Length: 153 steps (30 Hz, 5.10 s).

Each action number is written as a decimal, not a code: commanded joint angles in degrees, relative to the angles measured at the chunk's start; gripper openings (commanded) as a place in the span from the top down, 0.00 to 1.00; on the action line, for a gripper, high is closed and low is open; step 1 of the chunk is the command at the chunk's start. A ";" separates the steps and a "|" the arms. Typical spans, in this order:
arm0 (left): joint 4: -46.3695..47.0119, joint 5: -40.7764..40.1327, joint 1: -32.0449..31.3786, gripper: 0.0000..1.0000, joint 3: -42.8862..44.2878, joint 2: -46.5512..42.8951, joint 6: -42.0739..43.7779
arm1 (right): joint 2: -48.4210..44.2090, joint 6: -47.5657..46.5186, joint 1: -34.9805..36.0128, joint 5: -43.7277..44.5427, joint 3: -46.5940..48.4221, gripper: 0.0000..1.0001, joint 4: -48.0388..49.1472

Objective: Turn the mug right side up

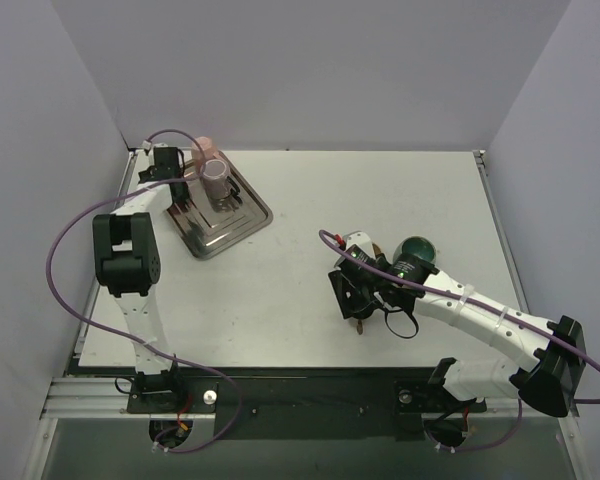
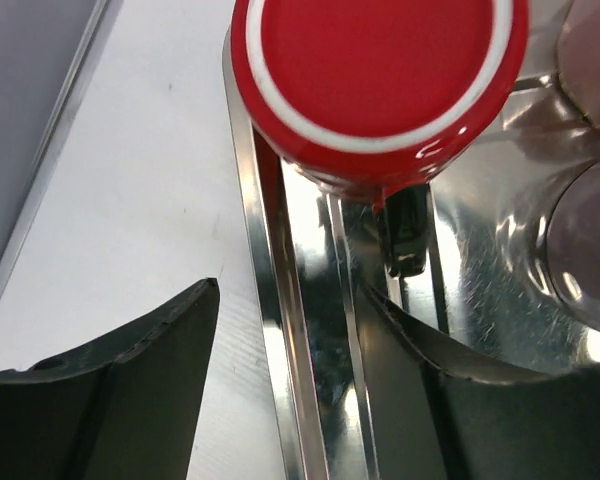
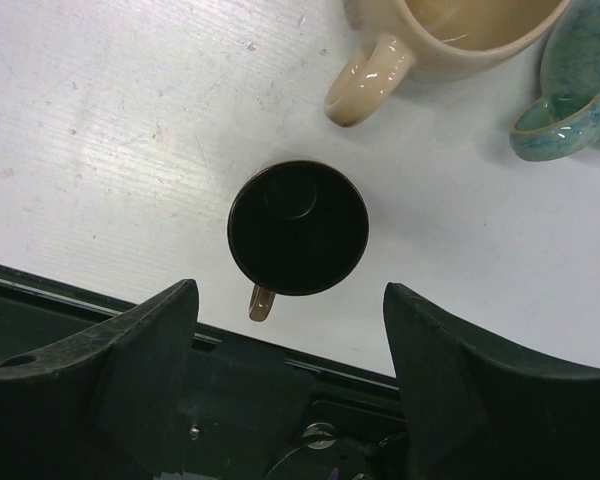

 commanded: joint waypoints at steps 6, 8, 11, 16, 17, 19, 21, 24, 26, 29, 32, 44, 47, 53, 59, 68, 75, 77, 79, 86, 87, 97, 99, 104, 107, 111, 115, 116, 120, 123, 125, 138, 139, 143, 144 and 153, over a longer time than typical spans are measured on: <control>4.88 4.14 -1.06 0.25 4.10 -0.60 2.05 | -1.53 -1.19 0.34 2.76 1.77 0.30 -2.93; 5.15 3.36 -1.06 0.24 4.62 0.01 1.70 | -1.26 -1.45 0.34 2.84 1.68 0.30 -3.11; 3.92 3.53 -1.06 0.24 7.60 1.85 0.73 | -1.00 -1.45 0.34 2.93 1.51 0.30 -3.11; -1.60 0.81 -2.20 0.26 15.33 7.47 -0.85 | -0.73 -1.72 0.25 2.49 1.77 0.30 -3.28; -2.14 0.46 -2.20 0.27 17.00 8.88 -1.12 | -0.82 -1.63 0.25 2.67 1.95 0.30 -3.37; -2.67 0.01 -2.20 0.30 17.54 9.85 -1.20 | -1.26 -1.63 0.34 2.75 1.95 0.30 -3.54; -2.85 -0.08 -2.20 0.35 17.54 10.38 -1.21 | -1.70 -1.37 0.43 2.84 1.77 0.30 -3.63; -3.72 0.10 -2.11 0.49 17.19 9.95 -1.47 | -2.93 -1.28 0.51 2.84 1.16 0.30 -3.64; -3.47 0.63 -2.02 0.56 15.36 9.33 -1.56 | -3.46 -1.28 0.51 3.28 0.81 0.30 -3.90; -2.32 0.45 -2.02 0.58 14.03 8.54 -1.12 | -3.81 -1.45 0.43 3.55 1.42 0.30 -4.25; -2.58 -0.51 -1.94 0.66 13.59 8.54 -0.77 | -4.34 -1.63 0.60 3.55 1.42 0.30 -4.51; 2.07 8.87 0.96 1.00 -1.34 -6.64 2.84 | -8.47 -0.66 1.21 5.91 1.15 0.30 -4.69; -0.99 16.86 1.66 1.00 -3.81 -11.75 3.36 | -9.52 -0.49 1.57 7.85 2.03 0.30 -4.60; -5.65 28.39 2.28 1.00 -9.17 -25.27 4.86 | -13.29 -0.92 2.88 9.79 2.91 0.29 1.88; -14.44 42.63 0.10 1.00 -10.14 -36.70 5.91 | -16.64 -2.50 3.94 6.73 1.52 0.25 20.68; -29.30 58.70 -15.63 1.00 2.24 -47.88 3.56 | -11.38 1.08 4.56 -7.34 -0.25 0.20 64.26; -29.48 66.73 -19.86 1.00 7.25 -50.61 -4.28 | -11.01 8.04 4.47 -2.26 -3.31 0.22 79.94; -29.39 66.55 -21.62 1.00 7.70 -50.52 -4.89 | -11.37 8.74 4.47 -1.82 -4.64 0.23 83.37; -28.95 67.42 -23.29 1.00 7.44 -50.44 -5.86 | -10.50 9.53 4.38 -2.16 -5.00 0.23 85.30; -27.37 67.68 -30.15 1.00 5.07 -52.63 -3.05 | -8.03 9.98 3.59 -6.55 -2.72 0.32 91.20; -27.46 68.56 -30.67 1.00 4.28 -52.81 -3.05 | -7.86 9.89 3.68 -7.17 -2.19 0.41 90.85; -35.37 48.31 -31.20 0.17 1.29 -52.01 8.44 | -12.51 0.68 2.54 -1.49 6.05 1.00 57.21; -33.44 37.92 -30.85 0.16 -1.77 -53.51 11.17 | -13.13 -1.79 2.01 3.60 10.88 1.00 39.54; -27.12 21.31 -29.45 0.13 -8.20 -53.25 13.74 | -12.78 -0.40 -6.41 4.61 14.70 1.00 2.67; -24.12 19.61 -27.43 0.12 -10.58 -50.10 15.93 | -14.70 0.65 -14.04 -4.47 5.42 1.00 -1.97; -19.29 19.35 -23.39 0.10 -11.55 -44.39 16.81 | -18.40 4.17 -21.19 -13.77 -10.32 1.00 2.25; -13.93 16.63 -18.64 0.09 -11.02 -37.01 14.36 | -19.98 4.17 -25.41 -14.29 -18.42 1.00 4.53; -12.27 16.19 -17.59 0.09 -10.50 -35.42 11.74 | -19.64 3.74 -27.07 -15.34 -19.57 1.00 5.67; -7.16 13.56 -15.82 0.08 -9.09 -28.47 5.23 | -15.78 3.12 -30.24 -19.83 -24.67 1.00 10.15; -5.05 10.31 -15.82 0.08 -6.64 -23.11 -1.27 | -13.23 2.94 -31.30 -20.44 -25.74 1.00 12.79; -5.04 7.94 -15.91 0.07 -4.01 -19.33 -5.59 | -12.34 2.24 -32.35 -20.19 -25.74 0.95 13.15; -1.09 0.29 -17.14 0.06 7.34 -1.93 -13.24 | -17.25 0.57 -32.44 -9.92 -18.10 0.43 2.00; -1.61 -0.68 -17.23 0.05 9.00 -0.96 -14.20 | -18.22 0.13 -32.44 -9.29 -17.31 0.43 1.12; -4.42 -7.71 -17.67 0.05 13.84 4.05 -17.11 | -21.38 -0.49 -32.27 -11.66 -16.77 0.43 1.64; -5.04 -8.68 -17.58 0.05 15.59 5.71 -17.03 | -21.83 -0.49 -32.27 -11.66 -16.69 0.43 1.73; -8.83 -11.50 -15.74 0.21 20.71 10.48 -17.03 | -23.59 0.22 -31.65 -16.67 -16.69 0.42 1.73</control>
